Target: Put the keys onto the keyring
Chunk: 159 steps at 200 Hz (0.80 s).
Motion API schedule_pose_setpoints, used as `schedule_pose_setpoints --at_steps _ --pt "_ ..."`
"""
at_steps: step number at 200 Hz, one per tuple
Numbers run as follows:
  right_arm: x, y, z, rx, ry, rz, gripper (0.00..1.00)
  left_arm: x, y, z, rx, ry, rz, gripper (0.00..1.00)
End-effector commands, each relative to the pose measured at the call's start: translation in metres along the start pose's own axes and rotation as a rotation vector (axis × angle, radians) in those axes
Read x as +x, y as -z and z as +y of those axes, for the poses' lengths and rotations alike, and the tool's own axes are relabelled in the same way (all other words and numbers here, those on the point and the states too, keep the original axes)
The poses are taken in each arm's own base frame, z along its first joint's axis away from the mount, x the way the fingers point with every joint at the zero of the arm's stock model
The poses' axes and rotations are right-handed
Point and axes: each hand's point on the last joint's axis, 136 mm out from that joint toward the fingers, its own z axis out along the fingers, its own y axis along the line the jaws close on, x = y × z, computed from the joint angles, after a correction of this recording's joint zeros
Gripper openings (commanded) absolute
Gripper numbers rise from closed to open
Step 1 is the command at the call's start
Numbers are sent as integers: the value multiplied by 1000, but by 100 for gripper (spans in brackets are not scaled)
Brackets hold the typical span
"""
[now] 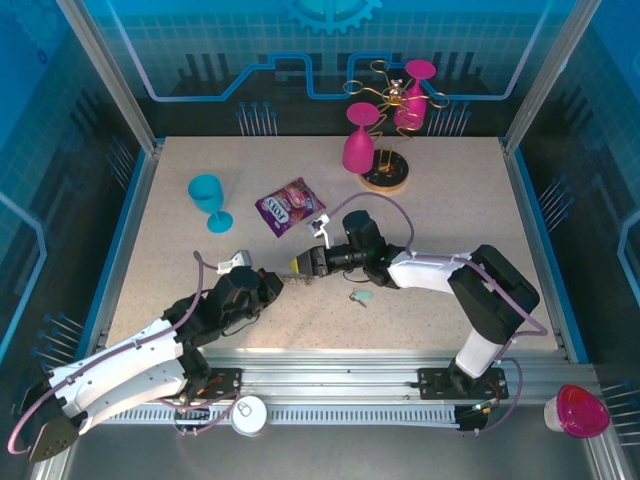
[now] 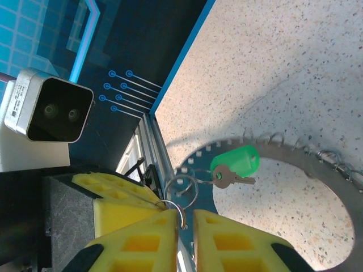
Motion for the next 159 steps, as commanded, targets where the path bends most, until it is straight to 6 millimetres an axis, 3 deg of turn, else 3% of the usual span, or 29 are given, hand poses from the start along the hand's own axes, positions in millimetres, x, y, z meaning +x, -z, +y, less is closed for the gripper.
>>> schedule_pose_setpoints --at_steps 1,36,62,101,159 --pt "7 5 5 18 43 19 18 -3 -2 2 -1 8 -15 0" --pt "14 22 7 72 63 12 25 -2 -3 2 4 18 -13 0" --pt "37 31 14 123 50 54 29 -3 -4 0 11 44 -14 0" --pt "69 19 20 150 -25 60 37 -4 -7 3 -1 118 -26 0" --pt "53 -5 3 145 -87 -77 41 -3 -7 4 -11 181 -21 0"
